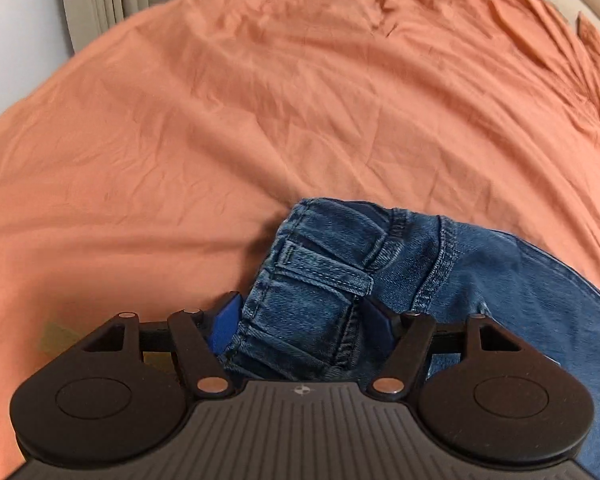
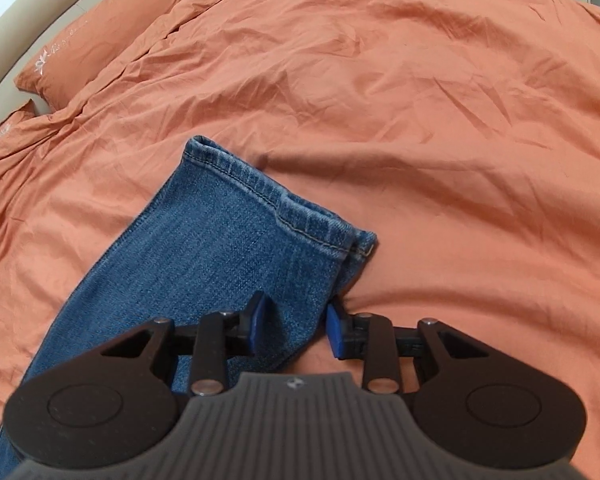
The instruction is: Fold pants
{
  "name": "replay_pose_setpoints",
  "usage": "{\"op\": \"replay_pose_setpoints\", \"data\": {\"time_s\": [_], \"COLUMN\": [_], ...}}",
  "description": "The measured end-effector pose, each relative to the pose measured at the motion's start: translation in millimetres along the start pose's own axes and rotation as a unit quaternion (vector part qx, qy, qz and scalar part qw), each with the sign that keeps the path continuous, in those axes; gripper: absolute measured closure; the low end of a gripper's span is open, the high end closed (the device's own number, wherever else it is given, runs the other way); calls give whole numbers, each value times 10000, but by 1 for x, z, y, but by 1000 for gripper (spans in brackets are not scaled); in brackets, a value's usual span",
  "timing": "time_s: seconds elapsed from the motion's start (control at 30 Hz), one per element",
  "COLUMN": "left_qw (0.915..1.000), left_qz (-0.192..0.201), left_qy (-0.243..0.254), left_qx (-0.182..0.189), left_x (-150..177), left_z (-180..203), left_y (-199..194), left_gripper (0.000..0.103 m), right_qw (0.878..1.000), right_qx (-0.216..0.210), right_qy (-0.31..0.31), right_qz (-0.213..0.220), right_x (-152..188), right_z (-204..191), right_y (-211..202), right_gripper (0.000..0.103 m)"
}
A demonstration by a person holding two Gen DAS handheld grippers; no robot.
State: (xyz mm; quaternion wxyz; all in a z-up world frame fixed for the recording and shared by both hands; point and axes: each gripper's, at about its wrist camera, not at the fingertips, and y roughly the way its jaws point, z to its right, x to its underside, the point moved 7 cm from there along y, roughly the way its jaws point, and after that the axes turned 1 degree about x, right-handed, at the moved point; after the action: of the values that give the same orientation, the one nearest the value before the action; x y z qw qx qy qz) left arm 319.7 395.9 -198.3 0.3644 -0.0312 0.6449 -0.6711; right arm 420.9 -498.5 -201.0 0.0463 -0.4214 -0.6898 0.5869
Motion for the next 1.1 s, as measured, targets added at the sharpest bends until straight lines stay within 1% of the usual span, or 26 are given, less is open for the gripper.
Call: {"op": "replay_pose_setpoints", "data": {"time_s": [0.07,0.1,0.17,0.23,0.3,0.33,0.4,0.47,0.5,0.53,0.63,0.7,0.73,0.77,0.8,0.9,0.97,1.0,1.1], "left_qw": [9999,9999,9997,9994,9993,9988,9964,9927,9911,9896,9865,9846,9840,9826,9807,9788,9760,9738,9656], "left_qz": [-143,-150,-82,1,128,232,507,739,793,842,924,958,961,1002,1042,920,875,855,775], "left_qy": [-78,-40,225,323,339,417,642,886,987,1078,1271,1420,1476,1532,1610,1823,1991,2100,2432], "left_qx": [31,31,-68,-89,-69,-67,-210,-354,-410,-455,-460,-335,-282,-330,-370,-131,44,147,502], "left_x": [0,1,5,8,7,7,7,6,7,7,6,7,8,9,10,18,28,33,53], "left_z": [-4,-4,-1,1,3,6,14,26,33,40,65,86,97,106,116,149,175,189,232], "left_y": [6,6,2,-5,-14,-22,-39,-56,-63,-69,-83,-91,-93,-98,-101,-101,-99,-98,-89], "left_gripper": [19,19,19,19,20,23,25,26,26,26,26,32,33,33,33,33,33,33,39], "right_qw": [9999,9998,9983,9950,9914,9901,9873,9819,9795,9770,9724,9707,9700,9698,9702,9719,9757,9780,9824], "right_qx": [1,-22,-127,-288,-428,-499,-682,-947,-1022,-1107,-1292,-1382,-1425,-1487,-1538,-1679,-1714,-1719,-1762], "right_qy": [113,217,567,952,1233,1311,1433,1634,1733,1814,1935,1961,1964,1930,1870,1651,1364,1185,602], "right_qz": [9,14,28,40,26,14,-49,-118,-140,-170,-167,-155,-122,-91,-66,-65,-50,-21,133], "right_x": [-1,-2,-3,-4,-5,-6,-9,-11,-11,-11,-10,-10,-10,-11,-13,-19,-26,-29,-41], "right_z": [1,3,9,17,22,23,25,31,34,37,41,42,42,42,43,41,34,29,8], "right_y": [4,6,11,14,16,16,16,16,17,18,22,24,23,22,19,12,4,-2,-25], "right_gripper": [75,75,75,75,75,75,75,73,76,76,77,82,86,92,95,99,100,100,100]}}
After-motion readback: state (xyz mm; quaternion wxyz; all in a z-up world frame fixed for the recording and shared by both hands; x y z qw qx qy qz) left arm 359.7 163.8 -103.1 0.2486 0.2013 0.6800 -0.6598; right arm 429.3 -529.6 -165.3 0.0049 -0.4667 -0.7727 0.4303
